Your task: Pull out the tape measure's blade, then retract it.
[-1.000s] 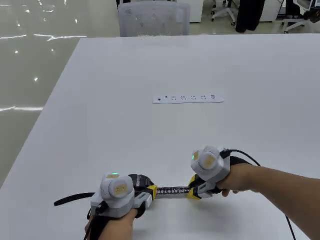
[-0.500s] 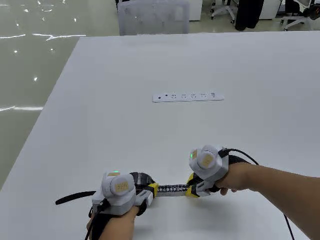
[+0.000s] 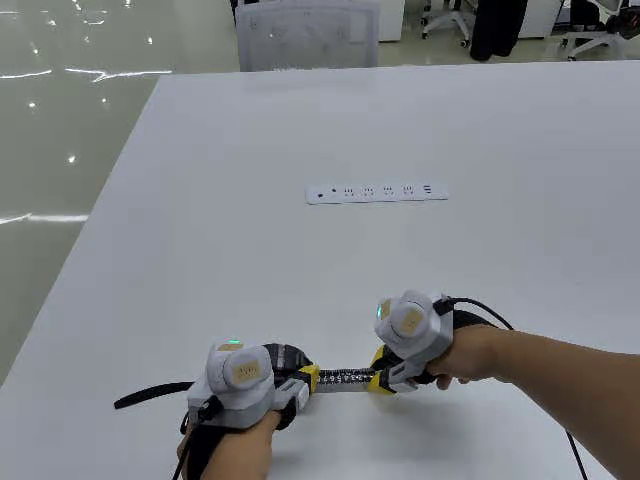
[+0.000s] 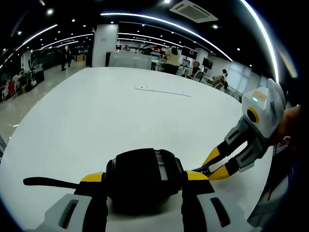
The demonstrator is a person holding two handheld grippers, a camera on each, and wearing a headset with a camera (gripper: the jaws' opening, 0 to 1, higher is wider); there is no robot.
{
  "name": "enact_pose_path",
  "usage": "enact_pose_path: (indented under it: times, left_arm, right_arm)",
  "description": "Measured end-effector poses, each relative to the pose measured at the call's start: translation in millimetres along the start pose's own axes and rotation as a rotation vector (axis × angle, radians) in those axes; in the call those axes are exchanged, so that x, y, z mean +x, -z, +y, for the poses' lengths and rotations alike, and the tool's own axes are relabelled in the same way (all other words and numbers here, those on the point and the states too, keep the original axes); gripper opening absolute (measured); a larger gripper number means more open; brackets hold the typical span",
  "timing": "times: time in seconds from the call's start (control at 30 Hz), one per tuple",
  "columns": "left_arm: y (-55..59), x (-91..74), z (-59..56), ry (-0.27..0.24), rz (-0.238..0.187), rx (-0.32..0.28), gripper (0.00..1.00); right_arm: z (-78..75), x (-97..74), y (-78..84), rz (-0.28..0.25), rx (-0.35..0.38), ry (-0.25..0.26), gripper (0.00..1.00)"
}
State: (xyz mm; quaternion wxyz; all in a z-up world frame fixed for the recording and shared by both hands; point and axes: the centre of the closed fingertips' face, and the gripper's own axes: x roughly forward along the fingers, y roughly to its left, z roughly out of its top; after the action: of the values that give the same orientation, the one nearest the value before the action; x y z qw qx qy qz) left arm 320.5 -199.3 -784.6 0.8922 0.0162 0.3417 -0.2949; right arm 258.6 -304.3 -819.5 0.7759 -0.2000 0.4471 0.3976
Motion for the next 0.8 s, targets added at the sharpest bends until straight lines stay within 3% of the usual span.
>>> enact_pose_path:
  times: [0.8]
  left_arm:
    - [-0.2, 0.6, 0.6, 0.005, 0.000, -0.003, 0.58]
  right_arm:
    - [3.7, 9.7, -12.1, -0.018, -0.009, -0.008, 0.14]
